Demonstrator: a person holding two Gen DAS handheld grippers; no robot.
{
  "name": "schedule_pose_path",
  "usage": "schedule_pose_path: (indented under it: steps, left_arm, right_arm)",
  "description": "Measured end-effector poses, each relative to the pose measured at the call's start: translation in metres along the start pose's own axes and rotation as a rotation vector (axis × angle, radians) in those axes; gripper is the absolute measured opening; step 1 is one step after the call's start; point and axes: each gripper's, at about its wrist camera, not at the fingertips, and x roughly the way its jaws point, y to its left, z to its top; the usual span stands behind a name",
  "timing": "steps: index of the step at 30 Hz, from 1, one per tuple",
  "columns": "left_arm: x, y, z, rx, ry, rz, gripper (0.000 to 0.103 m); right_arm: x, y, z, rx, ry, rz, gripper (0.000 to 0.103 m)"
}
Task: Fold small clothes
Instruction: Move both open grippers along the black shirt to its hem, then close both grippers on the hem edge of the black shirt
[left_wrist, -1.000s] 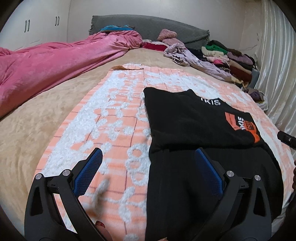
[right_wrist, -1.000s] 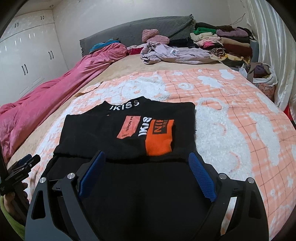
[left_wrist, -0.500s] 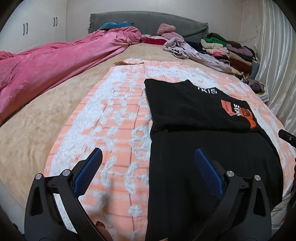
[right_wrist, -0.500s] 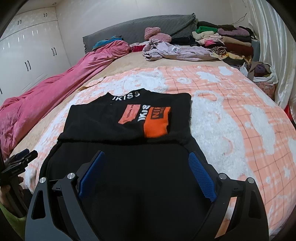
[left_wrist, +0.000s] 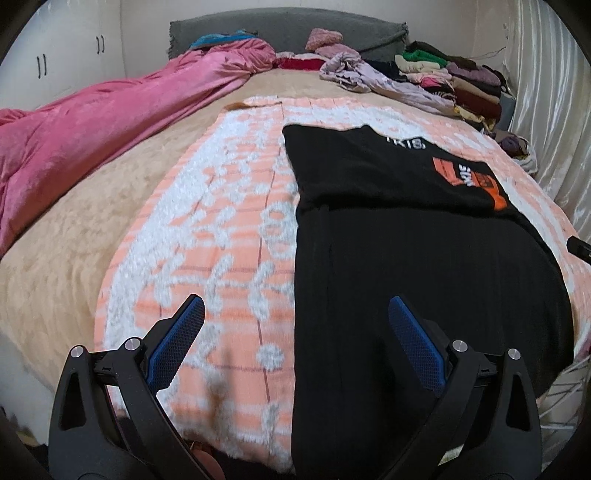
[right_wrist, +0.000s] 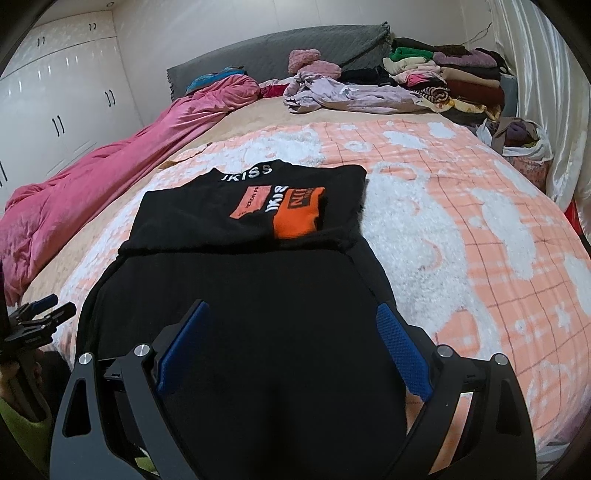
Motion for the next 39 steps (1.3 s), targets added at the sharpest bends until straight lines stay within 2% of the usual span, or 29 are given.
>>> schedule_pose_path:
  steps: [14,23,29,31,35,39]
  left_arm:
    - [-0.003,0.015,-0.028,-0.041,0.077,-0.026,0.093]
    - [-0.005,0.020,-0.041,-0.051,0.100,-0.044,0.093]
    - [0.000,0.013,-0.047,-0.031,0.128,-0.067,0.077]
    - [0.003,0.008,-0.049,-0.021,0.145,-0.081,0.069]
    - [0.010,-0.001,-0.054,0.009,0.172,-0.075,0.063]
    - [0.007,-0.005,-0.055,0.028,0.161,-0.040,0.040]
  right_arm:
    - [-0.011,-0.013,-0.021,0.002,0.031,-0.007,0.091]
    - [-0.016,-0.021,-0.039,-0.002,0.063,-0.024,0.091]
    - [-0.014,-0.021,-0.053,-0.008,0.098,-0.023,0.091]
    - [-0.014,-0.020,-0.057,-0.013,0.107,-0.027,0.091]
    - [-0.012,-0.027,-0.065,-0.006,0.128,-0.042,0.091]
    - [-0.009,-0.030,-0.072,0.005,0.145,-0.052,0.091]
